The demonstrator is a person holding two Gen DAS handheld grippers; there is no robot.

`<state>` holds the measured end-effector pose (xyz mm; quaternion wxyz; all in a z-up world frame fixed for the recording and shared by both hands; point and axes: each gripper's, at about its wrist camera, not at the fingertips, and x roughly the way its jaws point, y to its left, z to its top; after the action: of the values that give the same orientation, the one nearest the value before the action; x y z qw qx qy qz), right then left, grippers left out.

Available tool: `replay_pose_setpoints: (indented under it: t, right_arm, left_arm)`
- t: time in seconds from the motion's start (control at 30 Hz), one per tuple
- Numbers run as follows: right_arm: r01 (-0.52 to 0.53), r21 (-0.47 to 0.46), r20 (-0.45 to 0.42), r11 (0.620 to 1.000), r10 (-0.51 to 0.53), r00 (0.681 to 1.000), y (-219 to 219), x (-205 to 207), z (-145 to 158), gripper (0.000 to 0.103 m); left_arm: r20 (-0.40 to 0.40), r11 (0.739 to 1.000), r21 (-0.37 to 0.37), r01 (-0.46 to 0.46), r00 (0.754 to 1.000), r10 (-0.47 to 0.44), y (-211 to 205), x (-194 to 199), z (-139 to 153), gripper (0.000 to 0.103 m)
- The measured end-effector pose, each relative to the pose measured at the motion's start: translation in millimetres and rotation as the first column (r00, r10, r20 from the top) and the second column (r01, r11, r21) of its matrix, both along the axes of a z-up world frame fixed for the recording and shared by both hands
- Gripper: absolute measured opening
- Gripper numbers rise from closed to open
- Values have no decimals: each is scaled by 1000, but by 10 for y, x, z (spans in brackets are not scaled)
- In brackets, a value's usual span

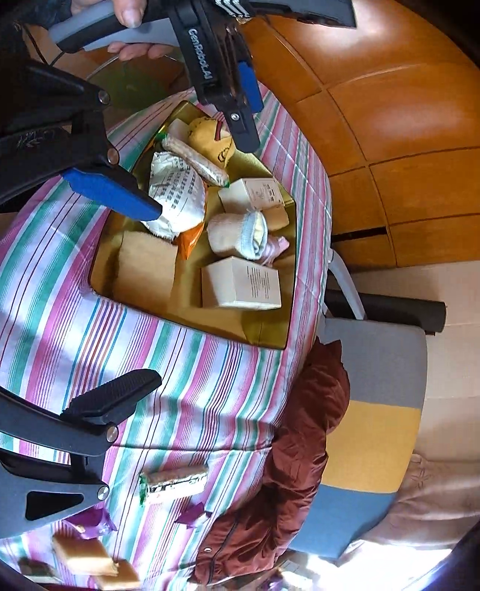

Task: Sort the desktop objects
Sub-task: 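Move both tools back from the tray to the pile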

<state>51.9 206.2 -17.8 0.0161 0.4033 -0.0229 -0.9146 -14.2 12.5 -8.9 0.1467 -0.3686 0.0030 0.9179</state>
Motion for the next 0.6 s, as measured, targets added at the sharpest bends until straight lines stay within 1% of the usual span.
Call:
replay_pose_setpoints:
  t: [0.23,0.37,0.47,0.6]
  right_arm:
    - [62,-3,9,998,-62,998,225,82,-44,85]
    - [103,-12,16,995,-102,995,378,132,-62,85]
    - [132,-11,21,991,-131,991,487,163,-67,85]
    - [171,-9,33,985,-171,985,627,195,-67,85]
  left_arm:
    - [1,1000,-16,22,1000,-22,110,26,-6,81]
    - [8,998,-57,14,1000,-14,176,29,-39,81]
    - [11,998,-65,25,1000,-24,221,39,-53,81]
    - [8,996,-67,60,998,-60,306,72,-35,81]
